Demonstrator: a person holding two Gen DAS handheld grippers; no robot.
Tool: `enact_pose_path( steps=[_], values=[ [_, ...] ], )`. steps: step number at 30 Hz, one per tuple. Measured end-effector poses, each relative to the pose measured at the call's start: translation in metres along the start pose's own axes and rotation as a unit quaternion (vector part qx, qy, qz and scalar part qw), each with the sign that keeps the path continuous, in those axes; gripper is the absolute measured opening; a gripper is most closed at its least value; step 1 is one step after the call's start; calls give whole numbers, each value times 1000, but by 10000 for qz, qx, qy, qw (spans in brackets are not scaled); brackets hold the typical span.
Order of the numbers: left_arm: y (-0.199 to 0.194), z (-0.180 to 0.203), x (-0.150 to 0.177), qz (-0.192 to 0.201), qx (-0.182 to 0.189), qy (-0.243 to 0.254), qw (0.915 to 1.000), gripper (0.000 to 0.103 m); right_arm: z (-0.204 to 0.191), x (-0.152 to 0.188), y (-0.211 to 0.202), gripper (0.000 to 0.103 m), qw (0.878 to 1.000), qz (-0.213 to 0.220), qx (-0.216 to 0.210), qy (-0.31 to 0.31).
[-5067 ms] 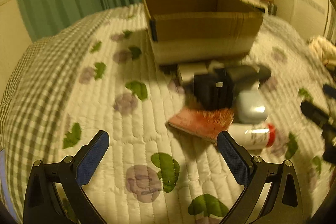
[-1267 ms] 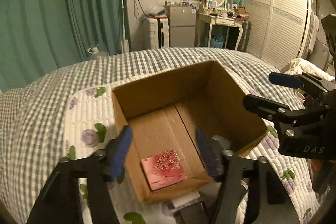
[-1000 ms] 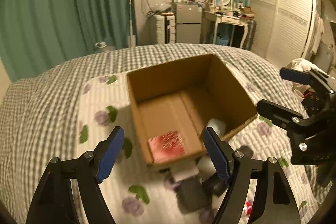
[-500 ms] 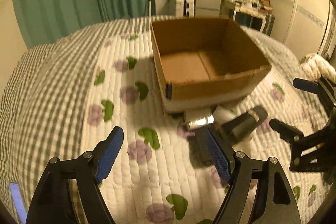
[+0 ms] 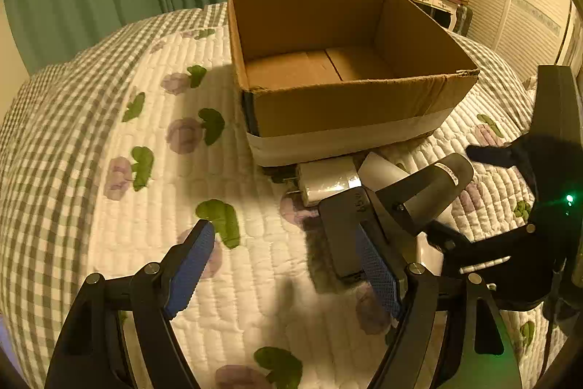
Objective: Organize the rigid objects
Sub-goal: 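Grasp the grey power bank with the left tool while the right tool grasps the black remote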
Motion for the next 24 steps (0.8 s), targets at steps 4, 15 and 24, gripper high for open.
enact_pose_path(
  steps=[4, 15, 24],
  values=[
    [8, 7, 1, -89, 142, -24, 9999, 81, 5, -3, -1, 63, 9996, 132, -231, 60],
    [30, 32, 2, -223, 442, 55, 9988, 81, 39, -24, -37, 27, 9959, 689, -390, 444],
    [54, 49, 5, -520, 654, 76, 9965, 48, 41, -20, -49, 23, 9953, 731, -349, 529]
  ],
)
Point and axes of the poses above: each gripper's, at about its wrist camera, not at the fingertips, and y roughly the way its jaws point, z to its right, x to its underside, the point moved 5 cm from there along y, roughly the way its jaws point, and after that the axes turned 4 degrees about -x, right-handed, at the moved point
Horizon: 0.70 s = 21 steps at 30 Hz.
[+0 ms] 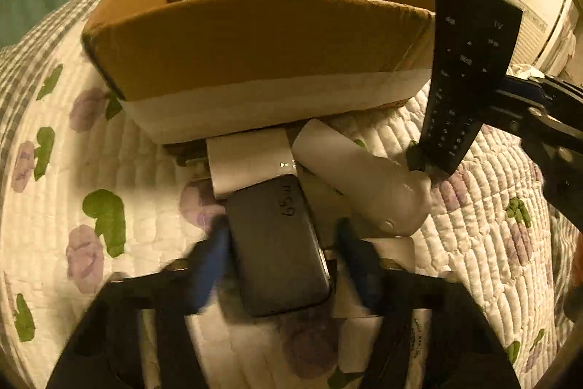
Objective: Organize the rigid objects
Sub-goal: 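Grasp the grey power bank with the left tool while the right tool grasps the black remote, then lower the power bank and remote into the box and open both tools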
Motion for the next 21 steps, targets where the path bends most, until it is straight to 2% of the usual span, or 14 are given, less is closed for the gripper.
enact_pose_path(
  steps=[5, 12, 19, 21],
  values=[
    [-4, -4, -2, -83, 146, -131, 9998, 47, -1, -3, -9, 18, 9999, 66, -68, 34],
    [-38, 5, 5, 32, 142, 120, 9998, 44, -10, -14, -28, 18, 9997, 224, -74, 2],
    [-85, 3, -7, 439, 137, 164, 9988, 43, -14, -37, -60, 18, 9987, 494, -35, 103],
    [-101, 1, -22, 654, 109, 204, 9976, 43, -11, -49, -74, 18, 9980, 619, 6, 158]
  ],
)
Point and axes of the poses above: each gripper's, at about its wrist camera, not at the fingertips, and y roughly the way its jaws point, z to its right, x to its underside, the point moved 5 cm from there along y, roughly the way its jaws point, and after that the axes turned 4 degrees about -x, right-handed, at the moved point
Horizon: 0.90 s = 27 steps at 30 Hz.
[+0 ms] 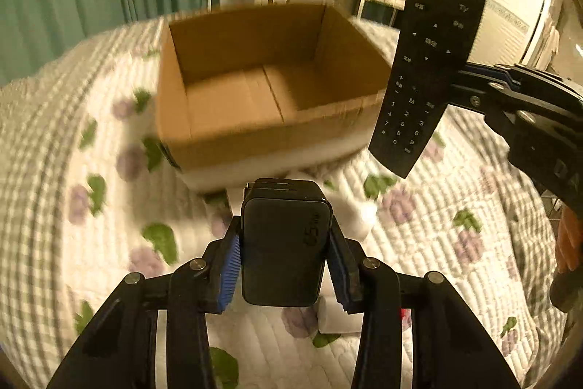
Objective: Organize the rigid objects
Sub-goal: 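Lower the power bank and remote into the box and open both tools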
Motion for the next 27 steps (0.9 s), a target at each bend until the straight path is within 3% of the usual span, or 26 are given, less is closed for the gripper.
enact_pose_path(
  steps=[7, 12, 18, 27],
  values=[
    [-51, -18, -56, 831, -34, -190, 9964, 43, 16, -54, -31, 18, 9985, 425, 204, 269],
    [-49, -30, -88, 1161, -218, -163, 9929, 43, 23, -84, -33, 18, 9969, 625, 322, 345],
    [-19, -35, -101, 1061, -202, -209, 9939, 43, 30, -97, -4, 18, 9969, 524, 346, 470],
    [37, -32, -105, 818, -218, -145, 9963, 43, 42, -69, 58, 18, 9985, 0, 292, 461]
  ],
)
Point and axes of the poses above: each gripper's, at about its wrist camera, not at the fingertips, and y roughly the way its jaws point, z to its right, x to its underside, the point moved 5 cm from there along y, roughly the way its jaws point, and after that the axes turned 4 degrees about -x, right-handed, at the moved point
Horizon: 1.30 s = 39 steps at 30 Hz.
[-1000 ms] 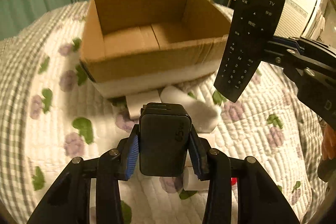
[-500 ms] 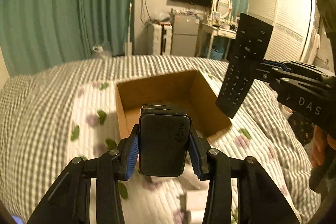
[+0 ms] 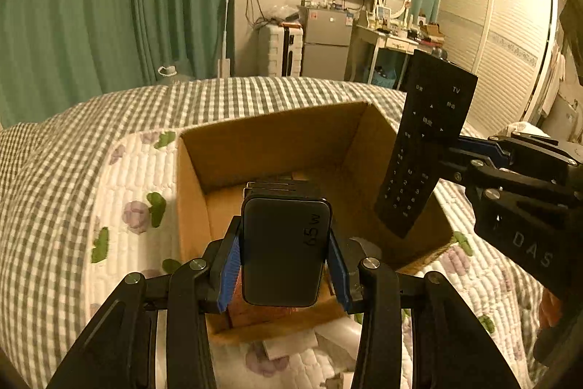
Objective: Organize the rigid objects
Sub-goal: 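Lower the power bank and remote into the box and open both tools, then grasp the white bottle with the red cap with the right tool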
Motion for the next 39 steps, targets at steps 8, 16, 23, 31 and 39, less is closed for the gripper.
enact_pose_path(
  steps=[8, 16, 23, 31, 39],
  values=[
    [32, -1, 6, -274, -26, -141, 9995, 45, 16, 10, 25, 18, 9998, -136, -37, 119],
    [16, -9, -17, 114, 14, -138, 9998, 49, 16, 9, 49, 18, 9994, -274, -95, 198],
    [9, -25, -15, 75, -58, -231, 9997, 50, 9, 6, 67, 19, 9982, -376, -169, 427],
    [-3, -35, -1, -160, -49, -213, 9996, 64, 14, -15, 31, 63, 9974, 162, -12, 698],
    [-37, -37, 19, -200, -100, -64, 9997, 72, 9, 2, -16, 73, 9974, 321, 176, 614]
  ],
)
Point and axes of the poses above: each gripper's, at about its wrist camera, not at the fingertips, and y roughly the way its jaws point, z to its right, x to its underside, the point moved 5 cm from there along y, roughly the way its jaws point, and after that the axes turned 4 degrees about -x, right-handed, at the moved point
